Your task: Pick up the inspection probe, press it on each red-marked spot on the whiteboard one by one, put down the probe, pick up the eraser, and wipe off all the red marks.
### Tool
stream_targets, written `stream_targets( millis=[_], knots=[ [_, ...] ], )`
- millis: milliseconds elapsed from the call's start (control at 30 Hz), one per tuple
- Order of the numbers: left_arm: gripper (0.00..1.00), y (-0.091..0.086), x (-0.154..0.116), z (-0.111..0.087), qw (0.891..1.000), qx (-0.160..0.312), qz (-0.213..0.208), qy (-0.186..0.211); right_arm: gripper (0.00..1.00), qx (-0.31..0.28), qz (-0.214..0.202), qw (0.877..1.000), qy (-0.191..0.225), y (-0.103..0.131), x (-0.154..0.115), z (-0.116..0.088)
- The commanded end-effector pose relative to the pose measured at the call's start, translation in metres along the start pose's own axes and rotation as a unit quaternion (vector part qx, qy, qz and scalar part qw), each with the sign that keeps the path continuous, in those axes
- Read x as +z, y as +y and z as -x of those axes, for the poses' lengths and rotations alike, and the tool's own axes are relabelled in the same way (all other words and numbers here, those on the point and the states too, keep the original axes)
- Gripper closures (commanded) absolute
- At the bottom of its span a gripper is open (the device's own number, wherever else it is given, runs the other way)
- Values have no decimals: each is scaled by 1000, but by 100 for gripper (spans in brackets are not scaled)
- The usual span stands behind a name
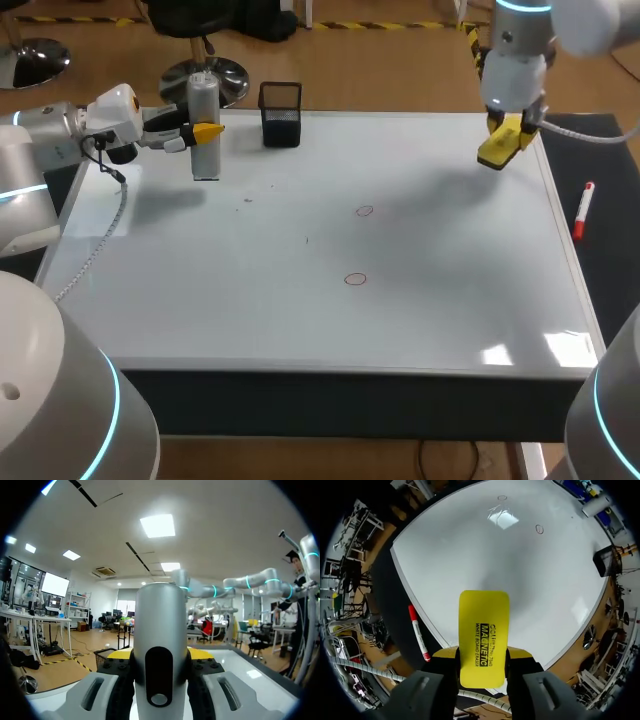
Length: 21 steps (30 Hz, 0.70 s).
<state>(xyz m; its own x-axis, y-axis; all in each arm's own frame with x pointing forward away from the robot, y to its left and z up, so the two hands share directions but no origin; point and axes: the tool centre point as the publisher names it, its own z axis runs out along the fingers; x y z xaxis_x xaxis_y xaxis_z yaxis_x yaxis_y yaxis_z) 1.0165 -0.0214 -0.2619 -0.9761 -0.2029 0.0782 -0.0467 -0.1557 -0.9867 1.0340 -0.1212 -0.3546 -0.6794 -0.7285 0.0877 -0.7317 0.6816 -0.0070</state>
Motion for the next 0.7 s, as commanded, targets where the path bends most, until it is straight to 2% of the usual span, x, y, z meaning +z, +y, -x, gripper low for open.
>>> stream_targets(
  millis=[33,700],
  knots=[
    [100,-1,0,0,1000,0,0,0,100,1,4,1000,8,-8,-4,6],
    [100,-1,0,0,1000,0,0,0,100,-2,-4,1000,7,-5,-11,6]
  ],
)
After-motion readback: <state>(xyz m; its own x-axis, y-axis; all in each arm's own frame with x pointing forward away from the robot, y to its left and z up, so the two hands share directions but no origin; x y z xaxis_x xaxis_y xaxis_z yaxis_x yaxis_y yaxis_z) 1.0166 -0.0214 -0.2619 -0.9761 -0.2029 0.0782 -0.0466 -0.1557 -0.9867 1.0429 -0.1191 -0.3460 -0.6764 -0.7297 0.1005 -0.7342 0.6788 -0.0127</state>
